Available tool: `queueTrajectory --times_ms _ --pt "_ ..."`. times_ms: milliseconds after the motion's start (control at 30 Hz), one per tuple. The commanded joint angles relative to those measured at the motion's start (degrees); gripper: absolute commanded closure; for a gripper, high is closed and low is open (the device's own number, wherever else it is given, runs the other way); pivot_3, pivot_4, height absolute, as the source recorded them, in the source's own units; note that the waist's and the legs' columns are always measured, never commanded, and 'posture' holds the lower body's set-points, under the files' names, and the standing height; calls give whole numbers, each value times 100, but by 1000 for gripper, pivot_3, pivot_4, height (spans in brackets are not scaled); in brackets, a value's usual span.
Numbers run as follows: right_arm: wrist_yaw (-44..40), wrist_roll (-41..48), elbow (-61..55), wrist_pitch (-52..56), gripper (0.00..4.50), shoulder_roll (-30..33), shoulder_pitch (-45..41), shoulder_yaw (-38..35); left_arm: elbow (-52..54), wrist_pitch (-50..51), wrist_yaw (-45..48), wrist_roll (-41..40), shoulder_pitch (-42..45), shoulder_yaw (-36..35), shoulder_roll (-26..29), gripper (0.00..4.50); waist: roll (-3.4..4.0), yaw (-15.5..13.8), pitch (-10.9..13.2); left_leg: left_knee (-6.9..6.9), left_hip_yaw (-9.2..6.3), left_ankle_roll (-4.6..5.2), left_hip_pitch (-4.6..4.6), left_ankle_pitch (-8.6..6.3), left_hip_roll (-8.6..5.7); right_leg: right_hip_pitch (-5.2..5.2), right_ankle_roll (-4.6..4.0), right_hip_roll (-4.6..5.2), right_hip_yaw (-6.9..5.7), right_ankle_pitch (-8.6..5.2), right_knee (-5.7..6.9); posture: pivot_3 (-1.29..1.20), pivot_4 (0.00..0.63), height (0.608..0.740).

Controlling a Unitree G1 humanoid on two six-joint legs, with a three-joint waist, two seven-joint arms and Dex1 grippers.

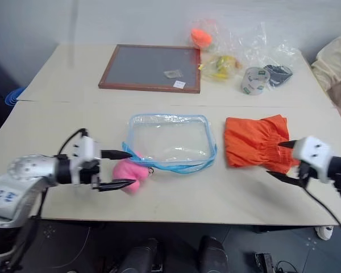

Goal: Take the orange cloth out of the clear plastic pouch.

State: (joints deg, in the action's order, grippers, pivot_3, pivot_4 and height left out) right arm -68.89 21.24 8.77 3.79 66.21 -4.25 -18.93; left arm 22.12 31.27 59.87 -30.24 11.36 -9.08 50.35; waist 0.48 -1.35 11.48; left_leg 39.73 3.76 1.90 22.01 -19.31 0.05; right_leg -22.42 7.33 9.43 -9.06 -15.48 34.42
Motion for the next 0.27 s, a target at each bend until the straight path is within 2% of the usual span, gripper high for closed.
queueTrajectory --times_ms 33,167,267 --pt "-737 439 624 816 0 572 168 -836 -121 258 349 -484 -316 -1113 442 57 0 -2 1 0 1 1 0 -1 0 -1 0 0 1 0 0 0 150 740" --pt "-1668 557 1966 1300 0 1192 -23 -1067 -1240 -5 970 -261 -492 -1893 1213 57 1 15 1 1 3 3 1 -3 -3 -6 -2 1 0 -1 0 0 150 740" --pt "-1954 425 2583 1177 0 1336 -347 -885 -1984 -653 1265 182 -615 -2006 1606 57 2 52 1 -12 12 1 0 -5 -2 -14 -6 0 2 -4 -2 0 150 740"
